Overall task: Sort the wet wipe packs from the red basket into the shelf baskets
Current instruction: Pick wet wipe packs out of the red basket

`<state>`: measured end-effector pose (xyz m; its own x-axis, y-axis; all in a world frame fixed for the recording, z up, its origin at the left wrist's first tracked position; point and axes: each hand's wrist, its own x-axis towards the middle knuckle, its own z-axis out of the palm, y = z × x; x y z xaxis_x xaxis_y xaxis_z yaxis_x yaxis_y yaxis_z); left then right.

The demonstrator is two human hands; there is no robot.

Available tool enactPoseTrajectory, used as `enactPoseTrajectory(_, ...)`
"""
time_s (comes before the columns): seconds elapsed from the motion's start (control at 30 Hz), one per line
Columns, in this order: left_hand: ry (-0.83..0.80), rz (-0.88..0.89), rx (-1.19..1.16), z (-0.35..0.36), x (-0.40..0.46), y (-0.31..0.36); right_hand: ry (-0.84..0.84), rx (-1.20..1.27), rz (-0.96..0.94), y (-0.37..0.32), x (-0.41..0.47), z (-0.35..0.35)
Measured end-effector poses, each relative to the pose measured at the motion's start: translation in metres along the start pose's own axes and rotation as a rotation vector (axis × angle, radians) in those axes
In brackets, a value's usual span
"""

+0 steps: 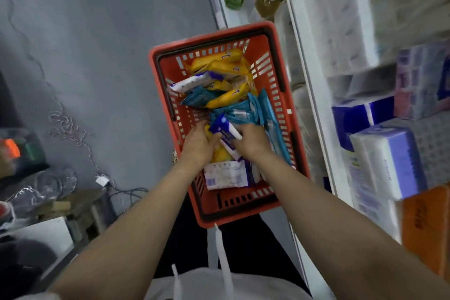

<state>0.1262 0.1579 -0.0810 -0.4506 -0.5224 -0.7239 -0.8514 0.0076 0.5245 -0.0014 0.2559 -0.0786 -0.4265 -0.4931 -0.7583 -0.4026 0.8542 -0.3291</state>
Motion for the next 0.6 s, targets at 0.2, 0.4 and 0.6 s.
enactPoseTrajectory(0.2, -0.012, -0.08, -0.066, 0.009, 0.026, 0.004, 0.184, 0.321, 0.047, 0.017, -0.012, -0.054)
enactPoseTrajectory(0.4, -0.074, -0.185, 0.108, 0.023, 0.053, 0.002, 0.142, 0.438, 0.075, 0.03, -0.011, -0.054)
enactPoseTrajectory(0.6, -0.043, -0.194, 0.189, 0.014, 0.038, 0.014, 0.131, 0.501, 0.034, 0.036, -0.014, -0.055)
